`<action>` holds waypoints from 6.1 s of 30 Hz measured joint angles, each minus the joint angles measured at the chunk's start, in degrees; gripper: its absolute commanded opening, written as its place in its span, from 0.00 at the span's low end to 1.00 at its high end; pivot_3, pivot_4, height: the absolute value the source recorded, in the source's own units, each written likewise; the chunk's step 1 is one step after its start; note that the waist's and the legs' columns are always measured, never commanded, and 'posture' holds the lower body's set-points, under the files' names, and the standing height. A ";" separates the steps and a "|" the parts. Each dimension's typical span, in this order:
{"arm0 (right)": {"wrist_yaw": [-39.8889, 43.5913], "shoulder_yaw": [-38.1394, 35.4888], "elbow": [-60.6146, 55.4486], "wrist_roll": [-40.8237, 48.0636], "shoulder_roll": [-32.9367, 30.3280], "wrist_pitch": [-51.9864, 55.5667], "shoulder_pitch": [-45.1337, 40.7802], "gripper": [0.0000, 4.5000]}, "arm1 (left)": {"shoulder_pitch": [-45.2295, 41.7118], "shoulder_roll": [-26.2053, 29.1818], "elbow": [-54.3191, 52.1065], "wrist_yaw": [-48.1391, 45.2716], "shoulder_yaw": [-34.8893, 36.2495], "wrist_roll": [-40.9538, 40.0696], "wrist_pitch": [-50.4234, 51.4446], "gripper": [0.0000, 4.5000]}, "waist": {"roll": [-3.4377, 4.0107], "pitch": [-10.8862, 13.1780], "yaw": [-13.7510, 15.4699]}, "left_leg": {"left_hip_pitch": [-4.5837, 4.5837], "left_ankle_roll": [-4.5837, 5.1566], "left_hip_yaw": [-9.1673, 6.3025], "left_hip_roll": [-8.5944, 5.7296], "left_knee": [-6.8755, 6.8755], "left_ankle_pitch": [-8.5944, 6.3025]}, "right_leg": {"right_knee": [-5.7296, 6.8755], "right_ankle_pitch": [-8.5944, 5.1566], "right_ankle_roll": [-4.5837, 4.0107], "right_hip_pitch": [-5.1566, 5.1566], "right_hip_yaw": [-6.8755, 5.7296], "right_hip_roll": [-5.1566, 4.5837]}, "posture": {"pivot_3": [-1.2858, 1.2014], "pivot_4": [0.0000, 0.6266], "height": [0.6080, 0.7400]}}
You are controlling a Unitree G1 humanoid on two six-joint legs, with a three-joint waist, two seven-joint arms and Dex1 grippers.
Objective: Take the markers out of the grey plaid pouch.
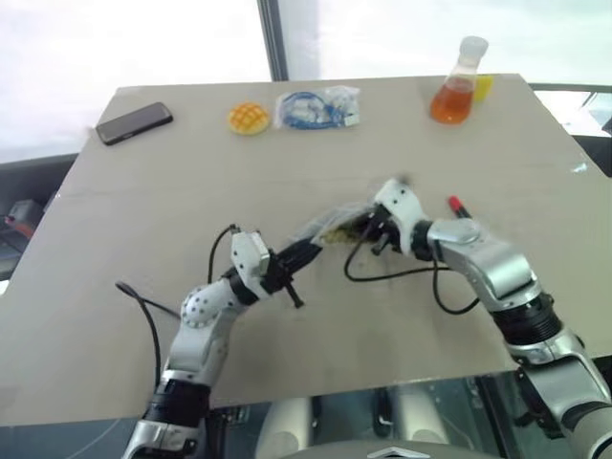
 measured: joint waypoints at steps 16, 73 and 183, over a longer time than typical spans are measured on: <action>12.67 20.28 -9.40 -19.08 -14.37 -11.62 -5.46 0.80 | -1.71 3.28 -4.32 3.53 8.35 -27.97 37.58 0.00 | -0.07 -0.01 -0.13 | 0.05 -0.02 0.04 -0.13 0.05 0.01 | -0.01 -0.06 -0.08 0.00 0.07 0.07 | 0.52 0.24 1.00; 20.63 23.83 -2.87 -34.02 -7.74 -19.68 -8.25 0.33 | -4.74 0.03 5.29 -6.31 12.16 -21.60 46.19 0.00 | -0.25 0.08 -0.13 | 0.03 -0.14 0.01 -0.13 0.03 0.07 | -0.02 -0.05 -0.13 -0.01 0.18 0.09 | 0.52 0.24 1.00; -5.62 -9.66 -22.64 4.08 -2.48 1.59 23.18 0.69 | -25.79 23.17 52.48 -22.65 11.92 16.86 -25.38 0.65 | -0.63 0.16 -0.07 | -0.30 0.16 0.67 0.10 -0.04 -0.12 | -0.02 0.14 -0.20 -0.52 0.59 -0.02 | 0.52 0.24 1.00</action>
